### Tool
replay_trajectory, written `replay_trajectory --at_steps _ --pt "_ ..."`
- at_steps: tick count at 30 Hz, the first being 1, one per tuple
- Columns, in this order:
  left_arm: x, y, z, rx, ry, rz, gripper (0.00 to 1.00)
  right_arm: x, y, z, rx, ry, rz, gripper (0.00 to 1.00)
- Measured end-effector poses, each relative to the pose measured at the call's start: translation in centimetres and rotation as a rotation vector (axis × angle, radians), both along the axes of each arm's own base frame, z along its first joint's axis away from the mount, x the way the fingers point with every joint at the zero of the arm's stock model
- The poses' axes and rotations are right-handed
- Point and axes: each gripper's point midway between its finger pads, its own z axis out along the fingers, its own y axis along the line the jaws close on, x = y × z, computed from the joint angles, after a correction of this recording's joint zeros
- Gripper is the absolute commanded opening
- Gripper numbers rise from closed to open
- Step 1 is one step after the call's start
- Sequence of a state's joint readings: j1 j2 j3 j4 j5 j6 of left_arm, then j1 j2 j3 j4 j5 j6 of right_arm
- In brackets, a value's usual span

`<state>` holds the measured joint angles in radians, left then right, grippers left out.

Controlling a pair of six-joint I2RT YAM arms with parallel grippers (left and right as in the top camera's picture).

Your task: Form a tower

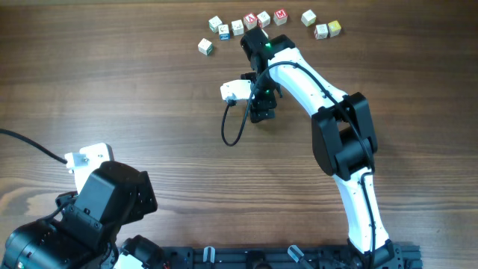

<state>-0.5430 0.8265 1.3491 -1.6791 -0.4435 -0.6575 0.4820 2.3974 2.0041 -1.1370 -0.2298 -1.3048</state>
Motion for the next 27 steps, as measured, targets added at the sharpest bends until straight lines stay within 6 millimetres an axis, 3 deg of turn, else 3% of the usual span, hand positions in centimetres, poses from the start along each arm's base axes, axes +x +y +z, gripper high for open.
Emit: replay_trajectory --at_steps 7,14,21,27 --pt "0.0 0.0 0.0 0.000 0.000 0.000 1.00 0.0 0.0 0.0 -0.003 0.001 -0.015 0.70" --pt "0.0 0.0 0.0 0.000 0.000 0.000 1.00 0.0 0.0 0.0 -0.004 0.003 -0.022 0.65" --pt "0.0 0.0 0.0 0.001 0.000 0.000 1.00 0.2 -0.1 0.0 -0.009 -0.003 -0.025 0.75" --pt "0.0 0.0 0.0 0.000 0.000 0.000 1.00 1.0 -0.2 -0.1 -0.021 -0.044 -0.026 0.73"
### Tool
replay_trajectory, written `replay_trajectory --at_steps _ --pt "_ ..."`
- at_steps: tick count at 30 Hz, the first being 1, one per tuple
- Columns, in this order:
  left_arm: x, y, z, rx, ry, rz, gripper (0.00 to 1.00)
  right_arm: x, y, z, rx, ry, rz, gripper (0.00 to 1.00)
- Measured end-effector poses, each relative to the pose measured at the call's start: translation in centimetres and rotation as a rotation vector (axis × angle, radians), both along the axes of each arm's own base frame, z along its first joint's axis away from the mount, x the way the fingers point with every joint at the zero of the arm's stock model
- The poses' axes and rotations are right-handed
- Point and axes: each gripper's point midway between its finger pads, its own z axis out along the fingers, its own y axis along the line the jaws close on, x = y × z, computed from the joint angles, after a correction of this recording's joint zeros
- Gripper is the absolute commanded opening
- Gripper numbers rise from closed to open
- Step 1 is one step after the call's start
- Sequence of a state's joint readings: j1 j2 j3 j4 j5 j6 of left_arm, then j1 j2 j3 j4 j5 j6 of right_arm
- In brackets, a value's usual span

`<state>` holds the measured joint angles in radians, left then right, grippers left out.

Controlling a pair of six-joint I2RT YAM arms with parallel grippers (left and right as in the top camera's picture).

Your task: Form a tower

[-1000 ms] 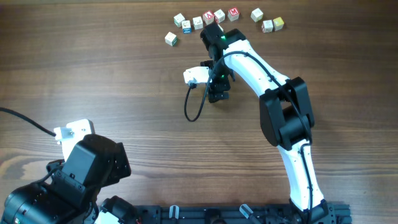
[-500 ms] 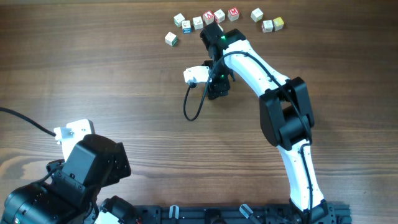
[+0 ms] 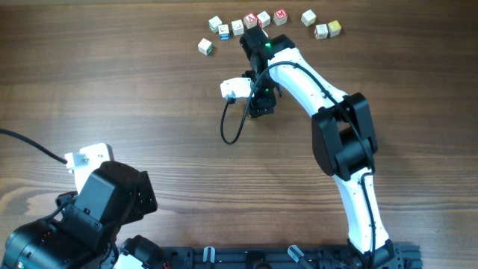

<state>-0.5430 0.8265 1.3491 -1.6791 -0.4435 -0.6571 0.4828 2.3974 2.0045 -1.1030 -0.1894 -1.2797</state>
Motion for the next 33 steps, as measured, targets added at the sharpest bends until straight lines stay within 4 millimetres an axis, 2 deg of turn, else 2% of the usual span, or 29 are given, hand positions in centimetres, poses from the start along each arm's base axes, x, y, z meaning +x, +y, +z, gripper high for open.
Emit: replay_trajectory --at_steps 8,21,30,33 --pt "0.00 0.01 0.00 0.000 0.000 0.000 1.00 -0.19 -0.20 -0.04 -0.015 0.004 0.001 0.66" --pt "0.00 0.00 0.00 0.000 0.000 0.000 1.00 -0.73 0.21 0.00 -0.046 -0.002 0.024 0.26" --pt "0.00 0.01 0.00 0.000 0.000 0.000 1.00 -0.58 0.25 0.01 -0.044 -0.008 0.022 0.21" --pt "0.00 0.01 0.00 0.000 0.000 0.000 1.00 0.05 0.59 0.07 -0.030 -0.031 0.005 0.15"
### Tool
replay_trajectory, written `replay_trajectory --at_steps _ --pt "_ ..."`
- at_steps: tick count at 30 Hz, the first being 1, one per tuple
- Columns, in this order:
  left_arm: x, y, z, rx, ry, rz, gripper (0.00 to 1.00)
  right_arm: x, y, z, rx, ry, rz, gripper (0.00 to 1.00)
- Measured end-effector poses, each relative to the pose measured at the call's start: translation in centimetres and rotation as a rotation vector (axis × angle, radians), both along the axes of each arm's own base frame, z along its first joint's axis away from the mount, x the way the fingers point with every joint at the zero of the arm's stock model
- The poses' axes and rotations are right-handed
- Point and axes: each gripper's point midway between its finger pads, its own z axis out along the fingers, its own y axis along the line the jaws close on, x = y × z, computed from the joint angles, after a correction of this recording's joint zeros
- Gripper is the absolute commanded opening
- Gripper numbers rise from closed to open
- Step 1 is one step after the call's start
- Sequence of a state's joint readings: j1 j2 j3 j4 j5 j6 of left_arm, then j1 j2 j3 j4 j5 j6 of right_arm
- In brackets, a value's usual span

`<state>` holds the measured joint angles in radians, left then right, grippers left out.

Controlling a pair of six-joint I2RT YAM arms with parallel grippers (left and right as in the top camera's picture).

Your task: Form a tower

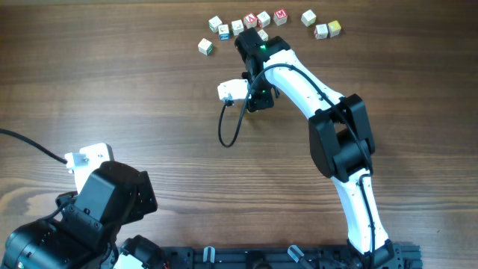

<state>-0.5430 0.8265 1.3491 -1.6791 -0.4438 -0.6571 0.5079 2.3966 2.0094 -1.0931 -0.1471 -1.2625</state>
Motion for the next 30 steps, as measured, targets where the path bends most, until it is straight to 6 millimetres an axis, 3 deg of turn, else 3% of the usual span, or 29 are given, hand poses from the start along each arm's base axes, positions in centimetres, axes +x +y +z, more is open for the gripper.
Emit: replay_trajectory --at_steps 5,8,19,30 --pt "0.0 0.0 0.0 0.000 0.000 0.000 1.00 1.9 0.6 0.2 0.025 -0.063 -0.111 0.15" --pt "0.0 0.0 0.0 0.000 0.000 0.000 1.00 2.1 0.5 0.2 0.019 -0.061 -0.178 0.16" --pt "0.0 0.0 0.0 0.000 0.000 0.000 1.00 -1.4 -0.9 0.0 -0.045 0.095 -0.247 0.17" --pt "0.0 0.0 0.0 0.000 0.000 0.000 1.00 -1.1 0.0 0.2 0.012 0.100 -0.241 0.21"
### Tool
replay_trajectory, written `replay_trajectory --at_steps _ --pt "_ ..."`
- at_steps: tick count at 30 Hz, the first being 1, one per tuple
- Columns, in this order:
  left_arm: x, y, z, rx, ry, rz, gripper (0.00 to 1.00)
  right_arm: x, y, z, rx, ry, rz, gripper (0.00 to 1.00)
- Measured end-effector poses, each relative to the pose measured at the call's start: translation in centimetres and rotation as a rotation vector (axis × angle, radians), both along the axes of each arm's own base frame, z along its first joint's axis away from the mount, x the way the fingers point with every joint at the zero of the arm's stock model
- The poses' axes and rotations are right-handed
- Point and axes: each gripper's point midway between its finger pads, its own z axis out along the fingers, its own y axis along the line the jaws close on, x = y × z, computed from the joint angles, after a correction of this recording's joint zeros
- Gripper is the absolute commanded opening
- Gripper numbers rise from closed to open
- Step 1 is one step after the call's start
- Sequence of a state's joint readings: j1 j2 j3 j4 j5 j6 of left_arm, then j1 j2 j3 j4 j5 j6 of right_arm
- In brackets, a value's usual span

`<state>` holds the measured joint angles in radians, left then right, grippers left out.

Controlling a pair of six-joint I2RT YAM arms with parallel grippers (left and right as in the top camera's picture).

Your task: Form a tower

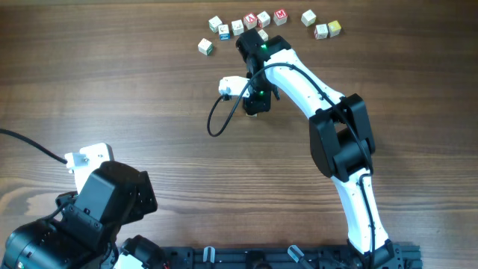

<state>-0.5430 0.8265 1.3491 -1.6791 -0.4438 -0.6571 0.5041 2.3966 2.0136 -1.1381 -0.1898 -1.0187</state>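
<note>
Several small lettered cubes lie scattered along the table's far edge, among them a green-edged one (205,46), a red one (281,15) and a yellowish one (334,28). One cube (263,34) peeks out beside the right arm's elbow. None stands on another. My right gripper (254,104) points down at the wood just in front of the row, under its white wrist camera (233,86). Its fingers are dark and seen from above, so their state is unclear. My left arm (97,209) is folded at the near left, its gripper hidden.
A black cable (216,123) loops from the right wrist over the wood to the left. The right arm's white links (314,82) stretch from the near right base (358,224) towards the cubes. A black rail (284,258) runs along the near edge.
The right wrist has turned slightly and the gripper sits a little lower and to the left. The cable loop has swung further left. The cubes and the left arm are unchanged.
The right gripper hung over bare wood a short way in front of the cube row. At each later moment it stood a little farther back, closer to the cubes. The cubes have stayed where they lay, and the left arm has stayed folded.
</note>
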Motion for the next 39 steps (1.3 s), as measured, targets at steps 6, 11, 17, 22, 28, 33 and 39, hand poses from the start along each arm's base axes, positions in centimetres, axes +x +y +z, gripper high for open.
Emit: replay_trajectory --at_steps 6,11,17,22,28,33,39 --pt "0.0 0.0 0.0 0.000 0.000 0.000 1.00 0.7 -0.1 -0.1 -0.004 -0.030 0.002 0.48" --pt "0.0 0.0 0.0 0.000 0.000 0.000 1.00 0.9 -0.3 -0.1 -0.009 -0.033 0.000 0.54" --pt "0.0 0.0 0.0 0.000 0.000 0.000 1.00 0.9 -0.4 -0.1 -0.012 -0.035 0.000 0.55" --pt "0.0 0.0 0.0 0.000 0.000 0.000 1.00 0.9 -0.4 -0.1 -0.013 -0.035 0.000 0.59" --pt "0.0 0.0 0.0 0.000 0.000 0.000 1.00 1.1 -0.3 -0.1 -0.014 -0.044 0.000 0.61" --pt "0.0 0.0 0.0 0.000 0.000 0.000 1.00 1.5 -0.3 -0.1 -0.014 -0.065 -0.001 0.70" --pt "0.0 0.0 0.0 0.000 0.000 0.000 1.00 1.7 -0.4 -0.1 -0.024 -0.075 0.000 0.91"
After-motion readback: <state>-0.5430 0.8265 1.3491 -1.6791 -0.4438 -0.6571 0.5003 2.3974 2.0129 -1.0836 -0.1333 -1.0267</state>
